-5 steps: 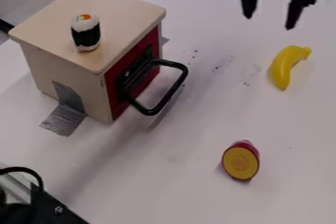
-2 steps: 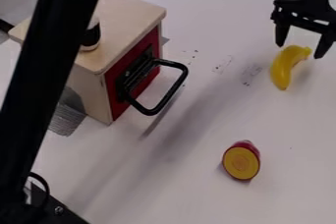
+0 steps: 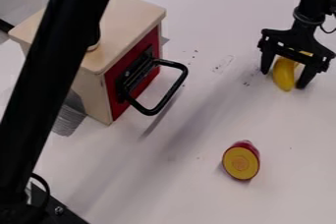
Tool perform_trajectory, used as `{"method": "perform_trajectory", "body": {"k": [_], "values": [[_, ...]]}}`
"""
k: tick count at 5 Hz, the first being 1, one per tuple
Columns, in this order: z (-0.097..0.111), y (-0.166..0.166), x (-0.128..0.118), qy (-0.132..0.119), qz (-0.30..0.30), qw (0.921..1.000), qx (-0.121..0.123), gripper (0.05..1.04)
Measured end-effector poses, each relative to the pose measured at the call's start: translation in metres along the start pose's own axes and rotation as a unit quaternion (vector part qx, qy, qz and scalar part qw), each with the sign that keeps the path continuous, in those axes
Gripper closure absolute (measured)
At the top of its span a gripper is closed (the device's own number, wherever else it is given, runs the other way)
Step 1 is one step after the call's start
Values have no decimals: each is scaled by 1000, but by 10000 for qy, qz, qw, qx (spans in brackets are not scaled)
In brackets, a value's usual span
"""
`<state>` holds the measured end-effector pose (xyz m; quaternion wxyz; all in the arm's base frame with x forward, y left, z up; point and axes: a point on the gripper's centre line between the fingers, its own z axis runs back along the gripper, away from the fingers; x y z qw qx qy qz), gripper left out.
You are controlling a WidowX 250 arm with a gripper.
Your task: Put the banana in between the drawer and the round yellow object
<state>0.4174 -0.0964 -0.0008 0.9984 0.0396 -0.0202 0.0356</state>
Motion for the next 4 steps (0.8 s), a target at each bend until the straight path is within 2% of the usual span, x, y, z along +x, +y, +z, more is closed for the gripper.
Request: {"method": "perform_trajectory", "body": {"k": [1,2,3,4], "values": [[0,1,-5,86,3,10000,-50,420],[7,11,-8,59,-57,10000,35,523],[45,22,1,-373,-88,9993,-41,523],[70,48,-3,-569,45,9983,-63,523]]}}
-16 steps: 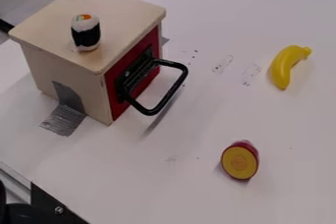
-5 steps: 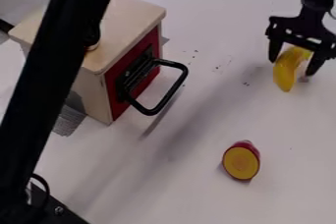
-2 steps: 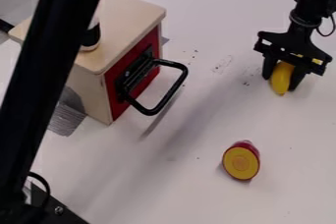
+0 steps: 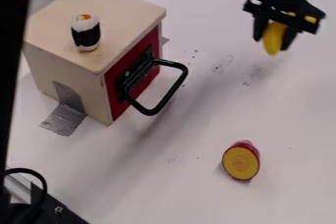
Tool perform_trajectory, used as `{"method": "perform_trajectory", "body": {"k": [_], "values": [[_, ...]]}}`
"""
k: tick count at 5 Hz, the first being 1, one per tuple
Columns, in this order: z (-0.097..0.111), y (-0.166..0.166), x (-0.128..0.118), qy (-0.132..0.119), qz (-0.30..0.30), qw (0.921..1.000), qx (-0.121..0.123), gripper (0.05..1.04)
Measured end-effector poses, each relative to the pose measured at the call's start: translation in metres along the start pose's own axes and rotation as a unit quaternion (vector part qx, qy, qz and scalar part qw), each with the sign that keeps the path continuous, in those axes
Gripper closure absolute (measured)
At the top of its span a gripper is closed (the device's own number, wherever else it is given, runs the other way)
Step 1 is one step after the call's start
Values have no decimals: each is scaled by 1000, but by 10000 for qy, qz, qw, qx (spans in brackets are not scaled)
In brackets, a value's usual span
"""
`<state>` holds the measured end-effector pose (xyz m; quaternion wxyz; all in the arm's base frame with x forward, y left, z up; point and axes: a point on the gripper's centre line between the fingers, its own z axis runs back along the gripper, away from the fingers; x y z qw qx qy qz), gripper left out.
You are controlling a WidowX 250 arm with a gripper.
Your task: Put the banana in between the drawer and the round yellow object
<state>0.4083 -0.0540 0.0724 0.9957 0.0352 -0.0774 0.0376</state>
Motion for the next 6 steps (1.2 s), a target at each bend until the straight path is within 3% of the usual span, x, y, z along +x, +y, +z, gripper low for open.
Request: {"method": "perform_trajectory", "body": {"k": [1,2,4,6], "values": [[25,23,-22,-78,49,10000,-12,523],[34,42,-64,55,67,10000,-11,524],[2,57,-145,627,-263,9976,122,524],[-24,43,-190,888,-629,9938,244,524]]}}
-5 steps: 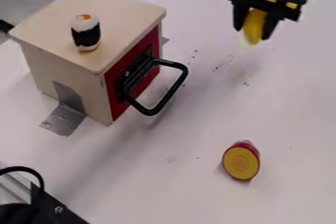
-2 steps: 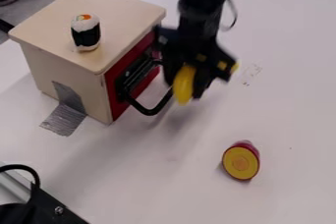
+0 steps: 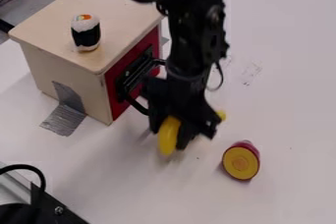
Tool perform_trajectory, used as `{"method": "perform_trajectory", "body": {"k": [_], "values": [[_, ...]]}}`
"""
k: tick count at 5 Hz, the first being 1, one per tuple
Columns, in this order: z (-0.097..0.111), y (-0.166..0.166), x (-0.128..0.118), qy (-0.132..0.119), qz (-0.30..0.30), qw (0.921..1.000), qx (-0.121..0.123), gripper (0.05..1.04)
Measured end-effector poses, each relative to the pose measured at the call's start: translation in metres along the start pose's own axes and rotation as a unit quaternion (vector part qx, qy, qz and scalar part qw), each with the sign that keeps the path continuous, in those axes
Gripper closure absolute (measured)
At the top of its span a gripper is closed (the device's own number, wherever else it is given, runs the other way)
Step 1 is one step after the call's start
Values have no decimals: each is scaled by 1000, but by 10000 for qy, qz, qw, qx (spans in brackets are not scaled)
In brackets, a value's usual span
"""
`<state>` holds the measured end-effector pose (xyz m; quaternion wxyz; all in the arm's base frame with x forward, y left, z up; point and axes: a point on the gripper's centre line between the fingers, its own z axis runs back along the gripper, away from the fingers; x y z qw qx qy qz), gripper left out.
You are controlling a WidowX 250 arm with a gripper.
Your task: Put the banana in between the drawer and the round yellow object
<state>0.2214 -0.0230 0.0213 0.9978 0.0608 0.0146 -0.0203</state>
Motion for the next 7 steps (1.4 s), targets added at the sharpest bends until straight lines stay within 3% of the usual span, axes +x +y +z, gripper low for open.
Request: {"method": "perform_trajectory", "body": {"k": [2,3,4,5,7], "values": [[-18,-15,-11,168,-186,9997,-17,524],[-18,-14,-11,172,-173,9997,-47,445],[-11,-11,-9,74,-135,9999,-65,151],[11,-9,-6,-282,-67,9995,-117,81],[54,-10,-4,-756,55,9968,-268,85]]}}
